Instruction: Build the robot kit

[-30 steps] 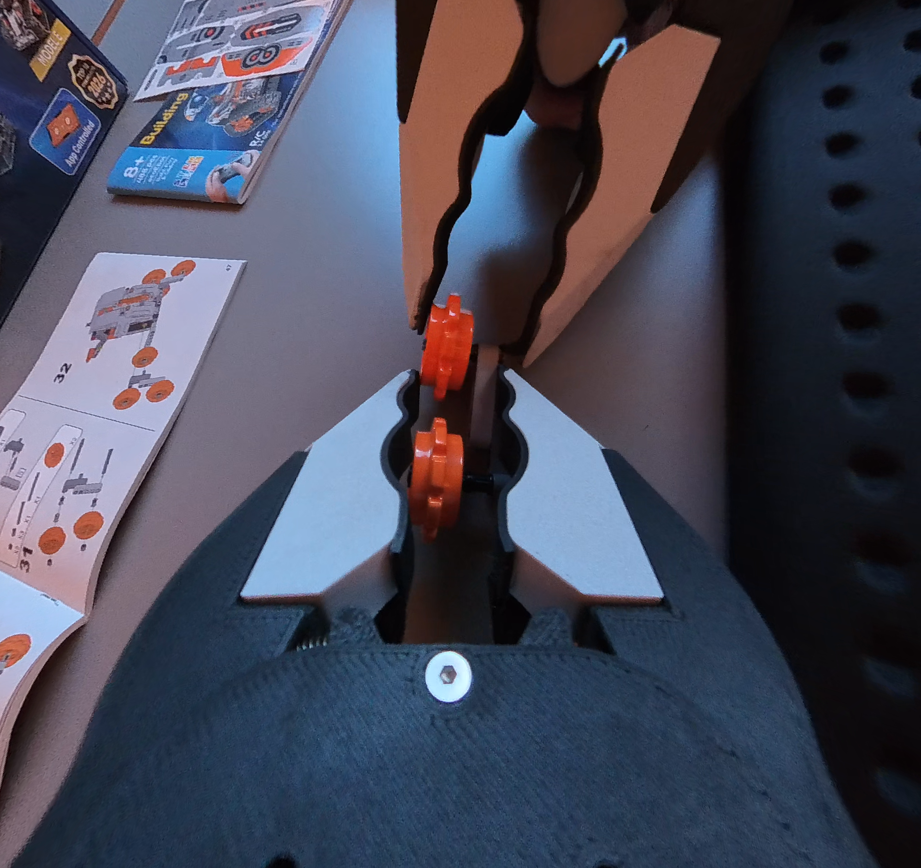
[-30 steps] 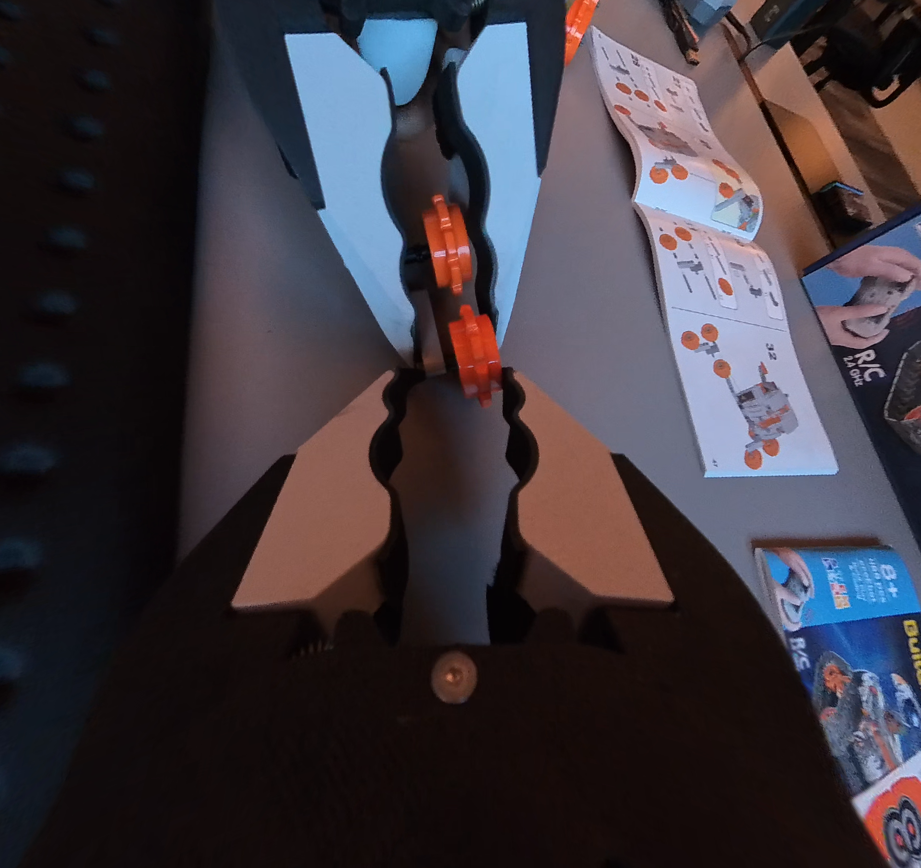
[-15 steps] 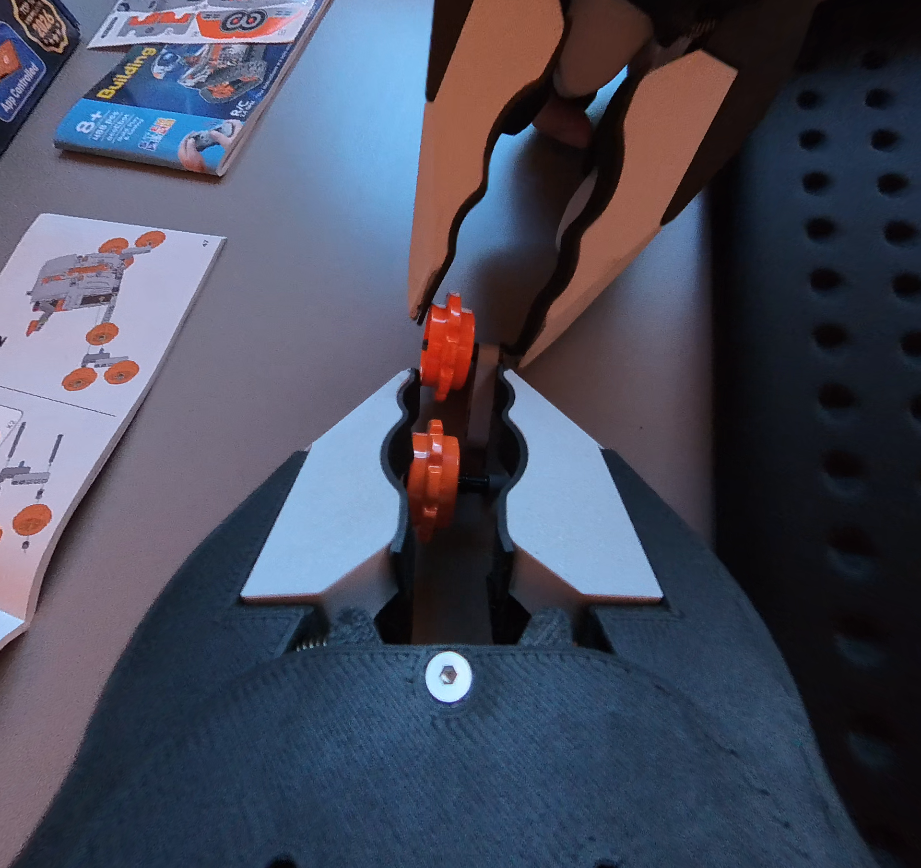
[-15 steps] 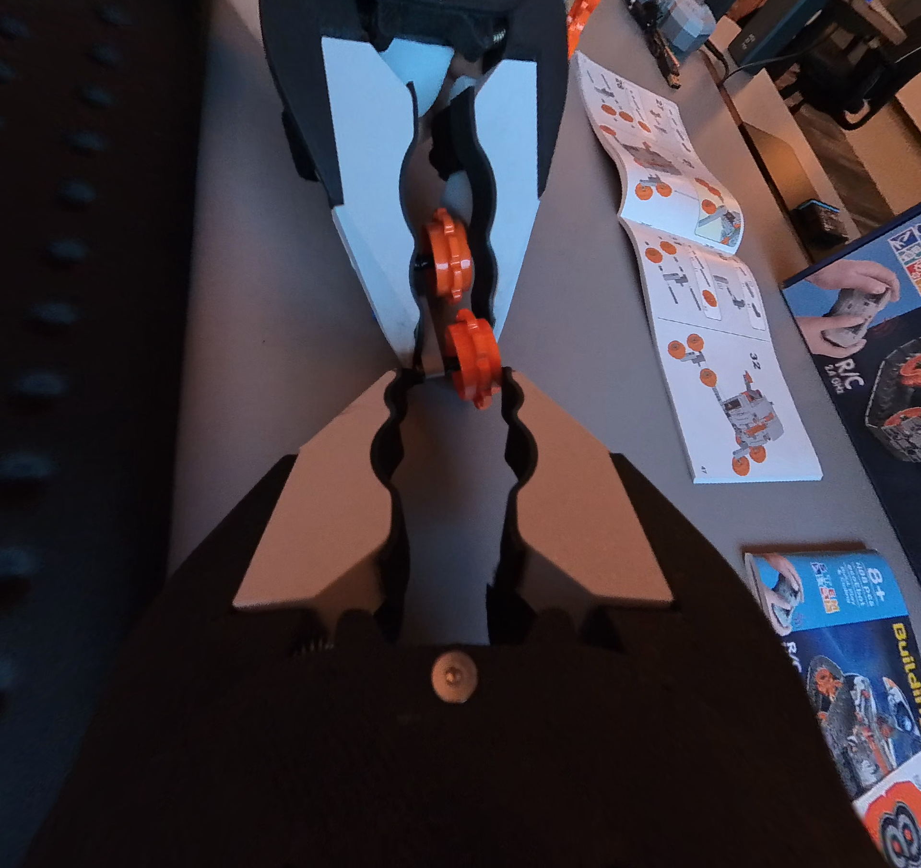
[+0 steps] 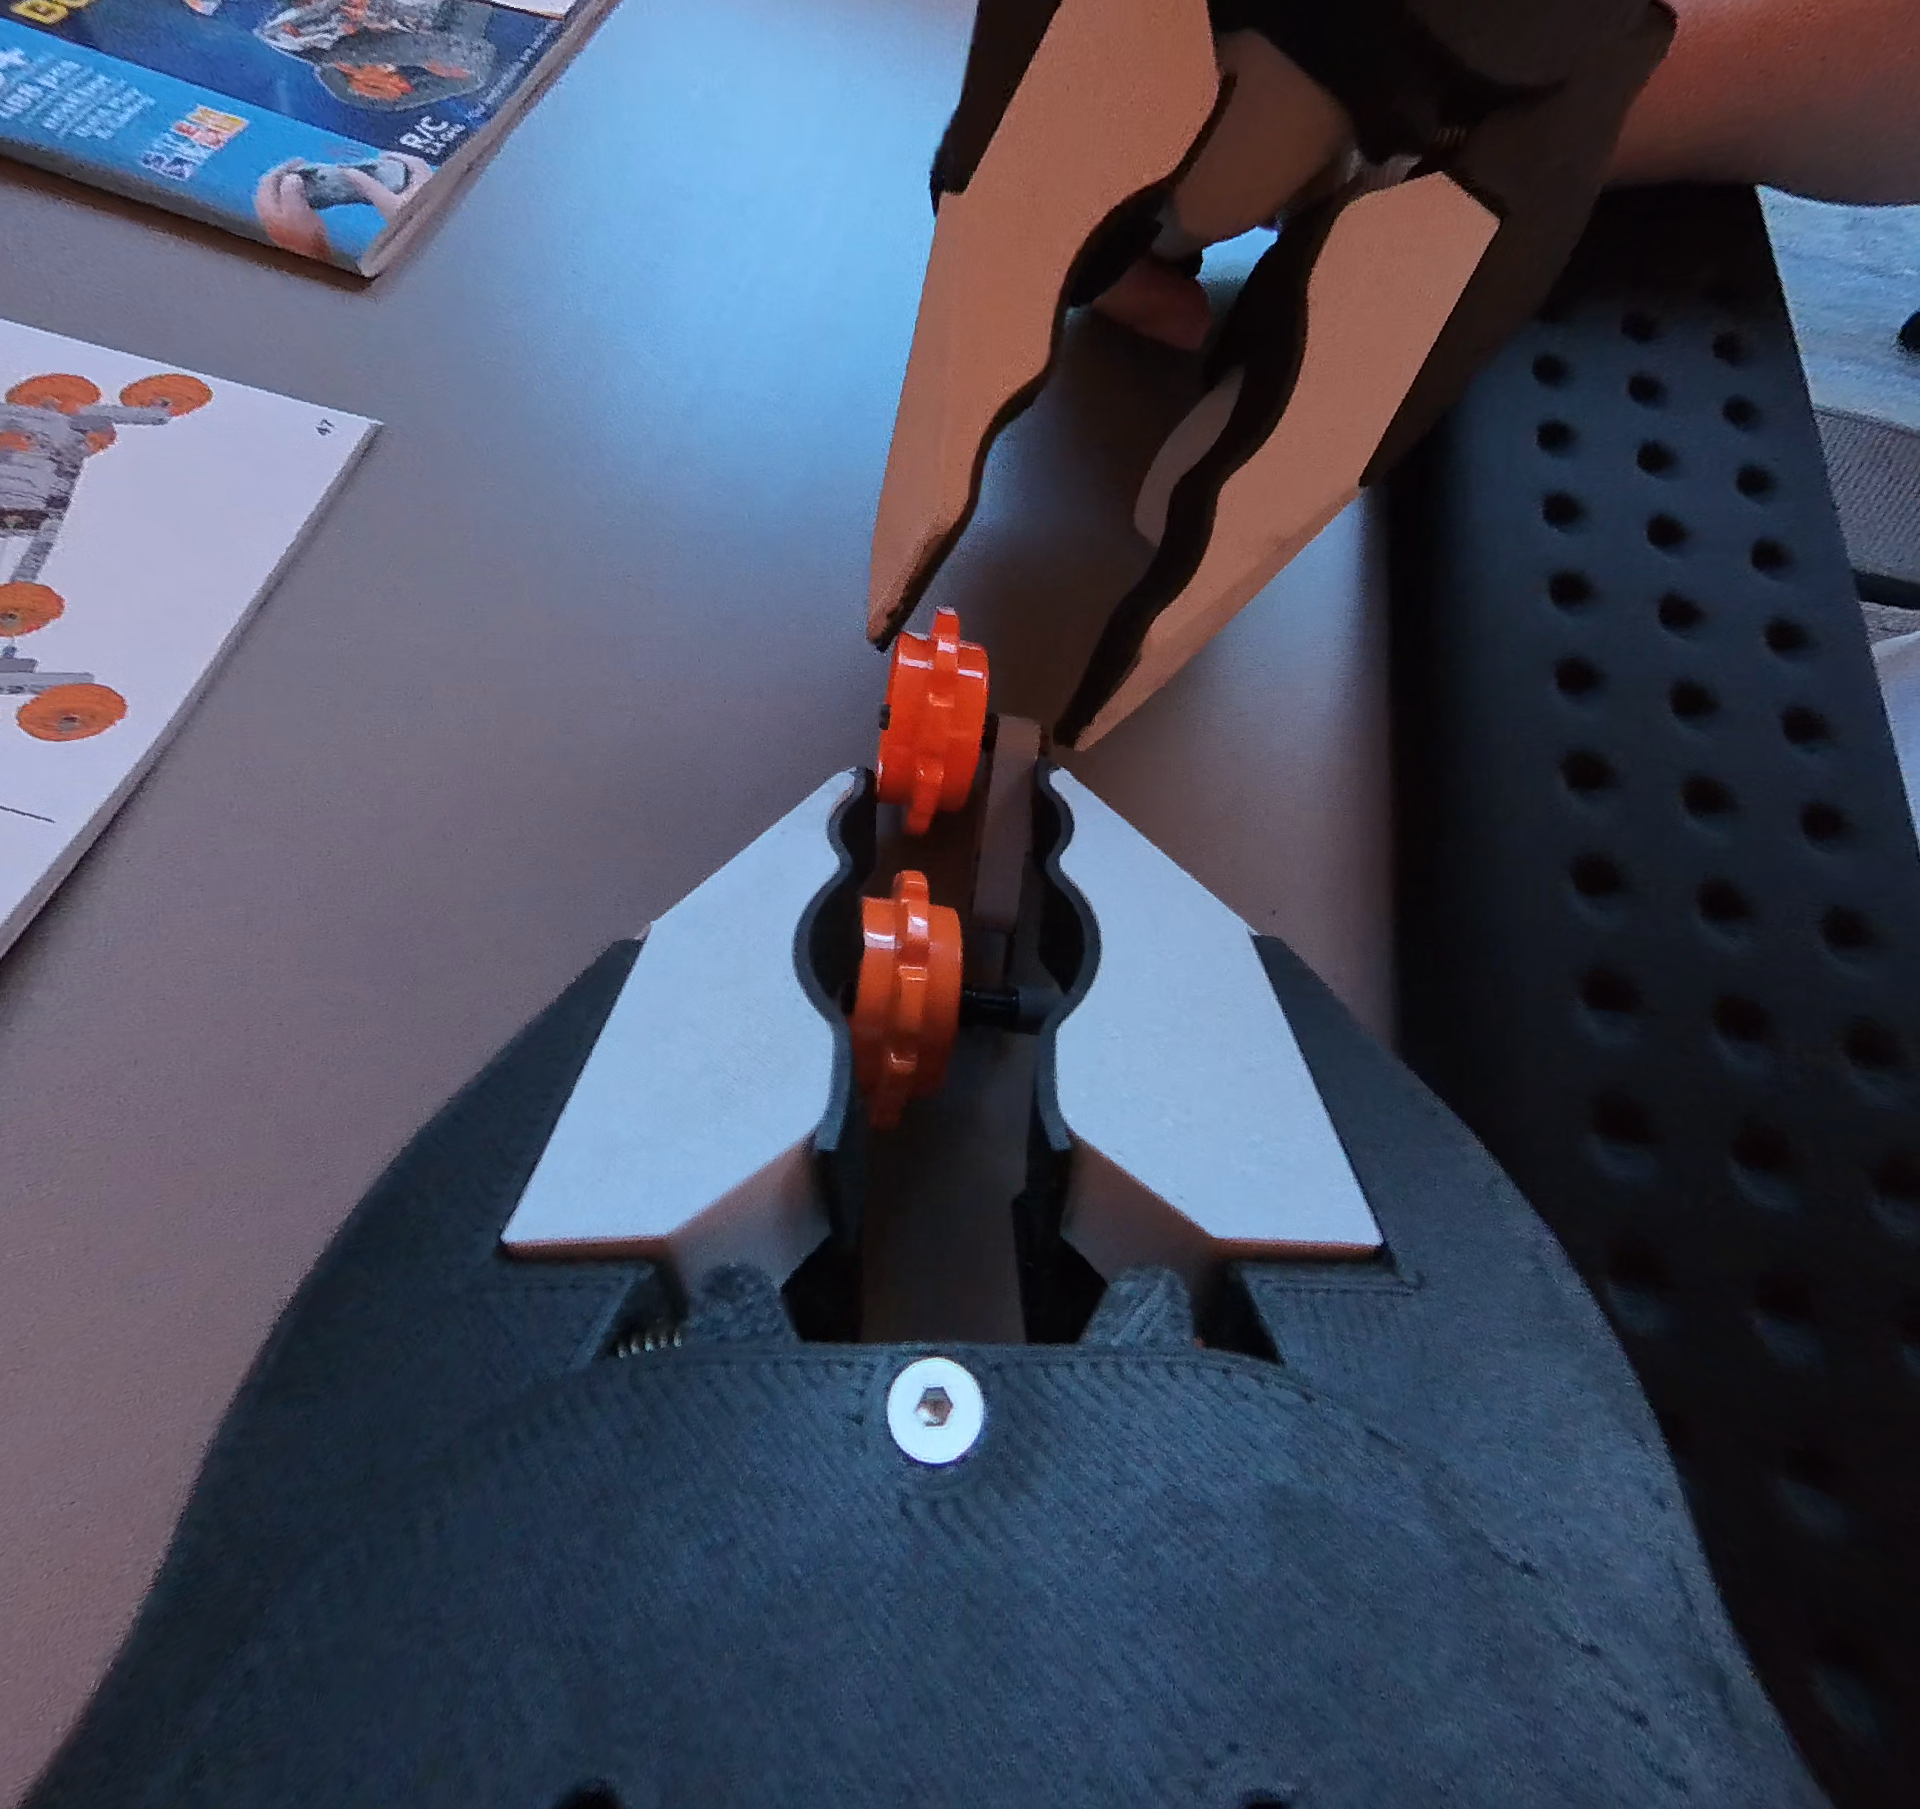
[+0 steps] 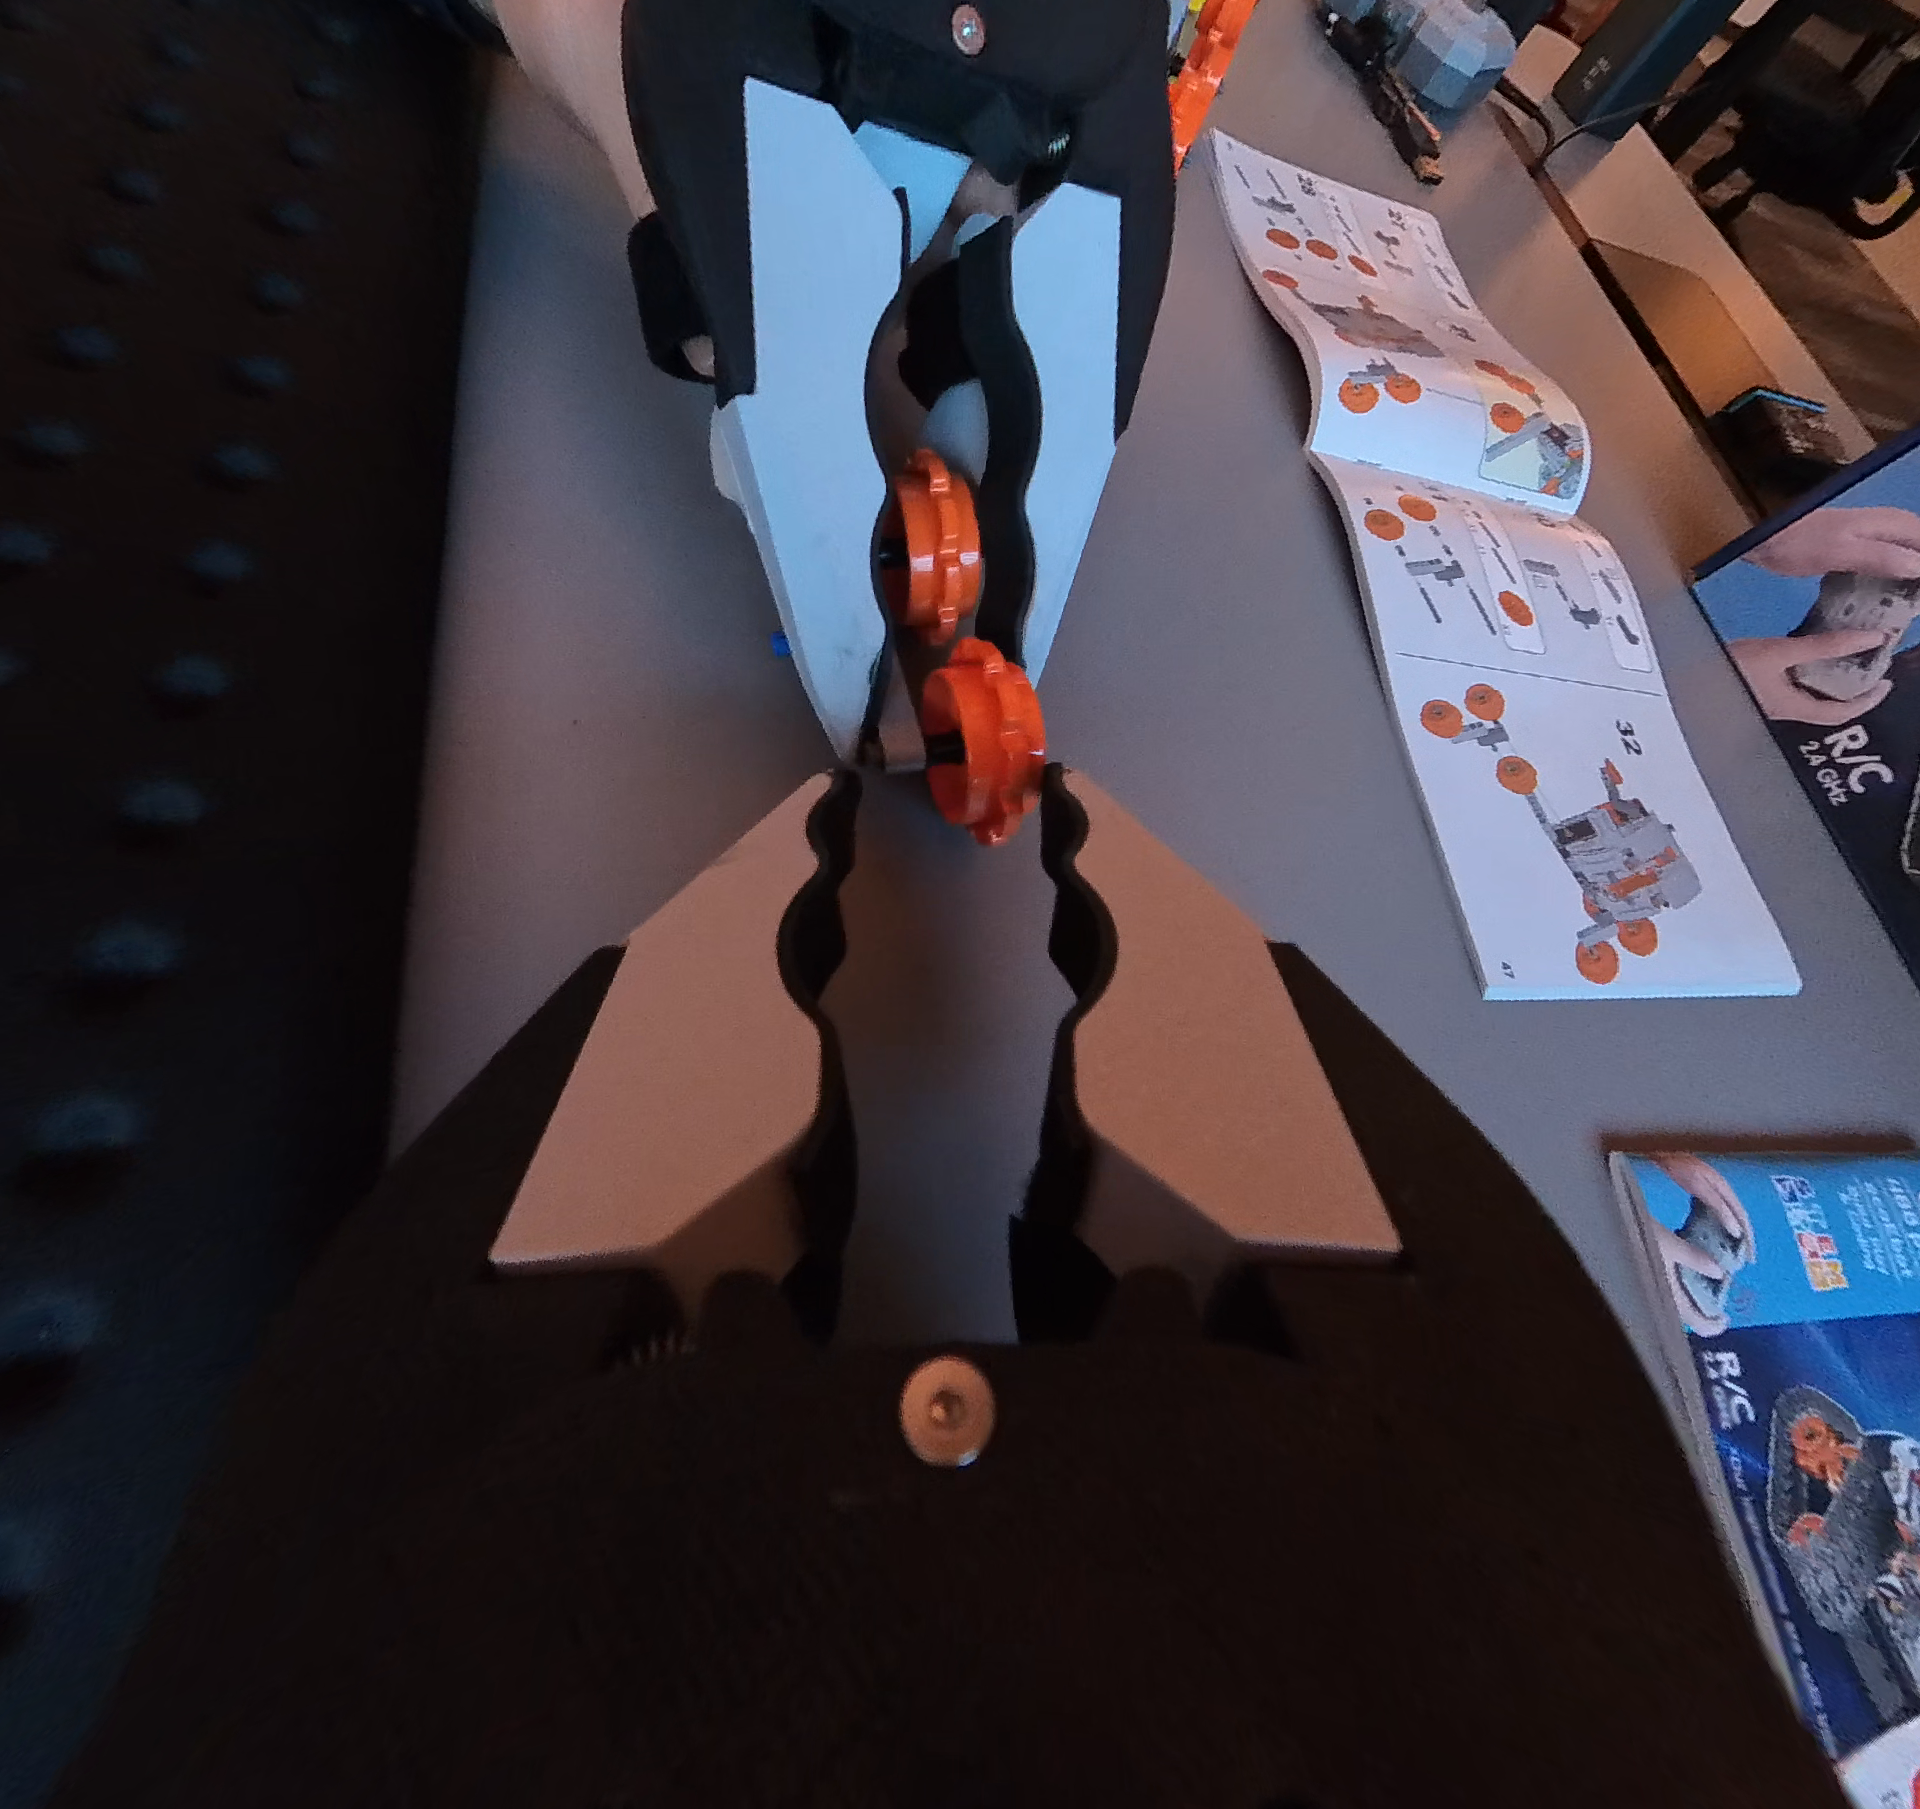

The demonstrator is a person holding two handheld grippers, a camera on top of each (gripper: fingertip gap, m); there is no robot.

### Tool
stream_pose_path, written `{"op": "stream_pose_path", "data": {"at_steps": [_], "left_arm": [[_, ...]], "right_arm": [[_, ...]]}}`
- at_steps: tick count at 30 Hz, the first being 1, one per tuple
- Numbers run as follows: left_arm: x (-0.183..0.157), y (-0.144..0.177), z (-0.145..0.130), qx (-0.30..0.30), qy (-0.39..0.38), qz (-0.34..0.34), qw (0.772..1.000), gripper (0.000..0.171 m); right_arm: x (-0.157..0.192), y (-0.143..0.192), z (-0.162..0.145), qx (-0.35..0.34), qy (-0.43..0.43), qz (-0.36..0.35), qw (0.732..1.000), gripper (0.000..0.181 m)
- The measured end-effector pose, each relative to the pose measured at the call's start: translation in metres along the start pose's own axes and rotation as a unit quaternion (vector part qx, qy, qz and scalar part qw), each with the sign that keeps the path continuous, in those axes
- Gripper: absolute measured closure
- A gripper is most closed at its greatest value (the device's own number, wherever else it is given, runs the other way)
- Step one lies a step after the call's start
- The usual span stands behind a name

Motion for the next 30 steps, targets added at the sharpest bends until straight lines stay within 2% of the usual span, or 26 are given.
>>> {"op": "stream_pose_path", "data": {"at_steps": [12,14,21,26,30], "left_arm": [[0.0001,-0.0021,0.0002,0.006,0.007,0.009,1.0,0.143],[-0.002,-0.0036,-0.0007,0.013,-0.007,0.017,1.0,0.136],[-0.0083,-0.0039,-0.0021,0.013,-0.05,0.067,0.996,0.125],[-0.007,-0.0028,-0.0024,0.013,-0.053,0.085,0.995,0.128],[-0.0041,0.0008,-0.0005,0.011,-0.107,0.164,0.981,0.129]], "right_arm": [[-0.0044,-0.0007,0.001,-0.007,-0.033,0.003,0.999,0.148],[-0.0058,-0.0011,0.0007,-0.005,-0.044,-0.002,0.999,0.148],[-0.0042,-0.0043,-0.0003,0.025,-0.017,-0.033,0.999,0.149],[-0.0027,-0.0054,0.0014,0.036,0.002,-0.046,0.998,0.149],[-0.0038,-0.0049,0.0008,0.045,0.002,-0.061,0.997,0.149]]}}
Point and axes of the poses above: each gripper's, where its closed fingertips meet, y back along the fingers, z out of its top, x = y × z across the jaws, the point moved 8 cm from there along y, back along the fingers, and after that the axes turned 12 degrees about z, right-handed, at the moved point
